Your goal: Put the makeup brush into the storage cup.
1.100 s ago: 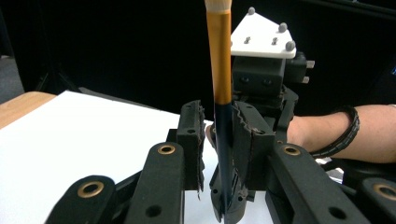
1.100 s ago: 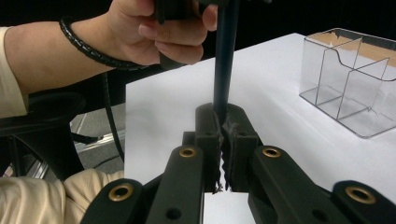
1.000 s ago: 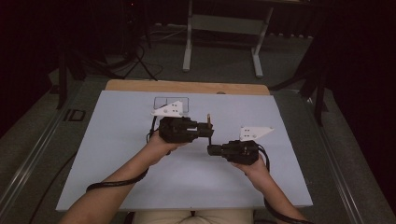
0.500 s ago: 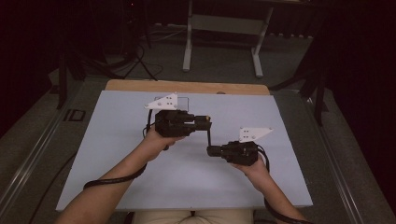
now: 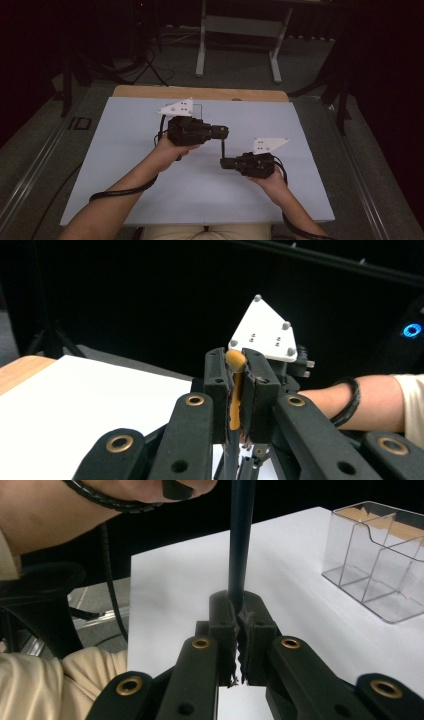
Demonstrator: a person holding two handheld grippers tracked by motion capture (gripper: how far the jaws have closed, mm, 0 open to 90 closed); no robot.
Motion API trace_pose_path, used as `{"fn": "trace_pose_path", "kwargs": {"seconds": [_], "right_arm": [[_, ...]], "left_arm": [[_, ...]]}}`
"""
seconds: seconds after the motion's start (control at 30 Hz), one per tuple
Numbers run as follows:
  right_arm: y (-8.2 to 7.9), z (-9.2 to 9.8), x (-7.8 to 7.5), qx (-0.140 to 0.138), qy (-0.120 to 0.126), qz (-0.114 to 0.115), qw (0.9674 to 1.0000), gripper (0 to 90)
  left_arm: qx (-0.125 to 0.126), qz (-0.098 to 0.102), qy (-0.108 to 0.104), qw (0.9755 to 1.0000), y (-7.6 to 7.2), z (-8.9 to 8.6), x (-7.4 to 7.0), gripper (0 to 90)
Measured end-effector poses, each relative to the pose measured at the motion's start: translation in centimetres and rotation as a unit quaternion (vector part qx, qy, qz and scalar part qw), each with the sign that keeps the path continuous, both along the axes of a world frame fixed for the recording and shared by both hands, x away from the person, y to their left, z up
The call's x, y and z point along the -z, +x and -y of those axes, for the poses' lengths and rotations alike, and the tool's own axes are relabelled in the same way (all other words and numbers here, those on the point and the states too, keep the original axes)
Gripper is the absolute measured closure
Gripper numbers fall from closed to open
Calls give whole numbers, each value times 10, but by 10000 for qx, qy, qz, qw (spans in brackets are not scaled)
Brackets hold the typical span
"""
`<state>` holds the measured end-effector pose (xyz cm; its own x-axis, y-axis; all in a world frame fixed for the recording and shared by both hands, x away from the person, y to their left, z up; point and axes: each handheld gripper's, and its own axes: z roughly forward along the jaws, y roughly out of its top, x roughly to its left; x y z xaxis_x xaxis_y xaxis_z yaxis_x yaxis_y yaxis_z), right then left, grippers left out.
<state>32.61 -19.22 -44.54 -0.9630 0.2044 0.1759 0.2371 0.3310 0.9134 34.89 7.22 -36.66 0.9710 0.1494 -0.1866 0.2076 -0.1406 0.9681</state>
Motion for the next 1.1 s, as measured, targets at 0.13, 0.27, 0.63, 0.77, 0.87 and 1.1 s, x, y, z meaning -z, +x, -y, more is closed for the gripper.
{"fn": "trace_pose_path", "kwargs": {"seconds": [0.13,0.27,0.63,0.77,0.87,1.1], "right_arm": [[0,0,2,25,47,13,10000,850],[3,3,3,109,225,-34,9997,749],[4,14,-4,478,489,82,9976,494],[5,16,-5,533,491,127,9973,384],[6,16,-4,562,530,107,9970,303],[7,16,-4,463,503,74,9976,187]], "left_arm": [[-62,42,98,9999,-1,0,-3,850],[-131,28,181,9997,0,0,-4,852],[-480,12,495,9976,1,-6,-2,852],[-596,16,559,9967,3,-13,-2,852],[-742,-16,557,9957,4,-22,-4,852],[-1037,3,637,9926,8,-37,-10,851]]}}
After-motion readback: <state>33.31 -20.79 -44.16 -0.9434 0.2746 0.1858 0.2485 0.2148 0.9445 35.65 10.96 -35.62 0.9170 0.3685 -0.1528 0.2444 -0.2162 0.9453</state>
